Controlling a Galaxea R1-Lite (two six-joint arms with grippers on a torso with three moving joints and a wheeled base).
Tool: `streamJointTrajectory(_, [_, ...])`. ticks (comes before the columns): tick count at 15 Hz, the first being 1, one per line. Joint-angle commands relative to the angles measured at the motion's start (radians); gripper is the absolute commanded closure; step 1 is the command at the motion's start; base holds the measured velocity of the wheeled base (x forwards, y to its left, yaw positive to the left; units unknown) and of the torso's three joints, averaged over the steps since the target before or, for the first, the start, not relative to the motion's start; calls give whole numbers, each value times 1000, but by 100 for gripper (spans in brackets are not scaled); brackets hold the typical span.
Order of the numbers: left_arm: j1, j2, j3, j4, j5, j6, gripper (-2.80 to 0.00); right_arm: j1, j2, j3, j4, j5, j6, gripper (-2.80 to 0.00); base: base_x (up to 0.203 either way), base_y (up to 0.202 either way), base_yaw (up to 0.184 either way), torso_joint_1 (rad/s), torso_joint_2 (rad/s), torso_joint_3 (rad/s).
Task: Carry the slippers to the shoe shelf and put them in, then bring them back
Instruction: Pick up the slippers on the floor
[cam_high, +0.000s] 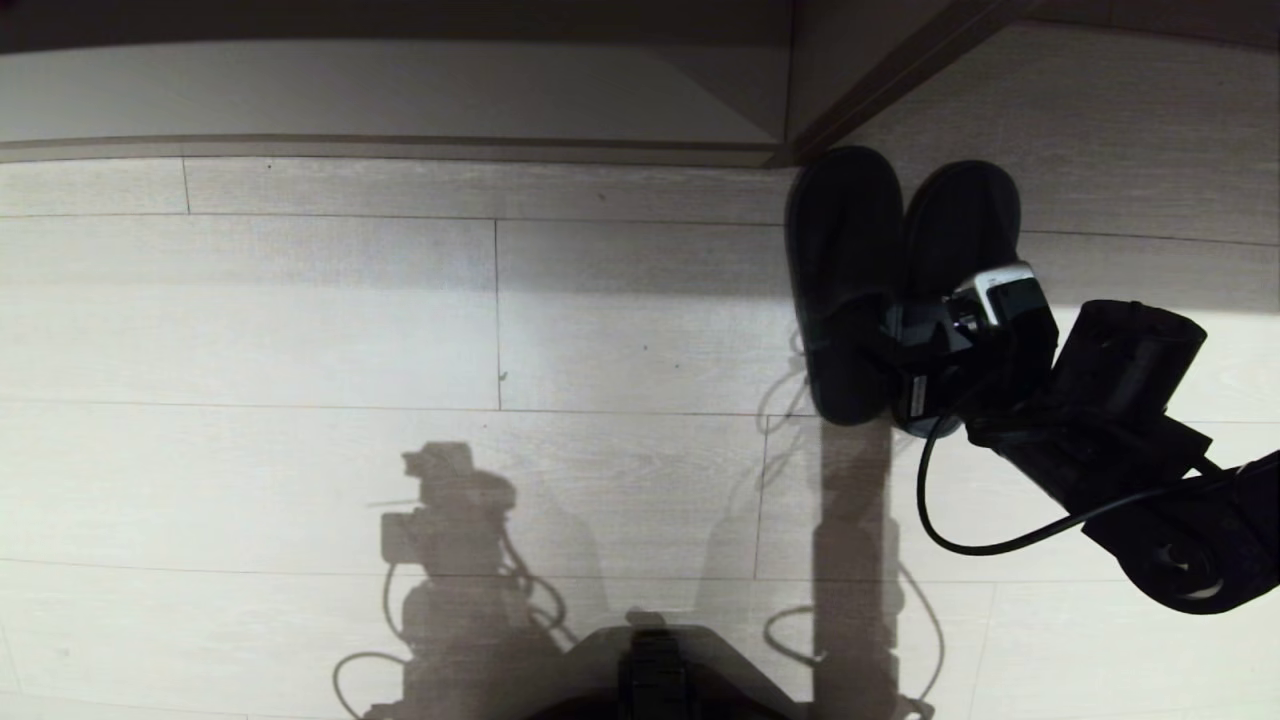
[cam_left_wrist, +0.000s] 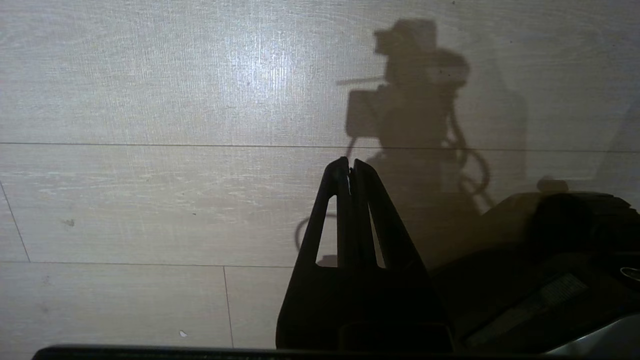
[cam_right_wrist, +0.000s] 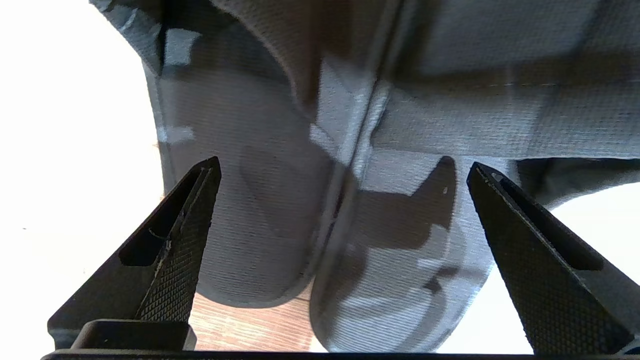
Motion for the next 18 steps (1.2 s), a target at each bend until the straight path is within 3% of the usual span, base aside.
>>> streamJointTrajectory(1, [0,0,8,0,0,0,0,1,-16,3,-4,-18,-11,-280,0,0,0,0,0,0])
streamJointTrajectory(6, [0,0,8,0,0,-2,0,2,4,-4,22,-18,-10,-280,0,0,0,0,0,0])
streamJointTrajectory(18, [0,0,8,0,0,-1,0,1,112,-128,-184,-18,-26,-280,0,0,0,0,0,0])
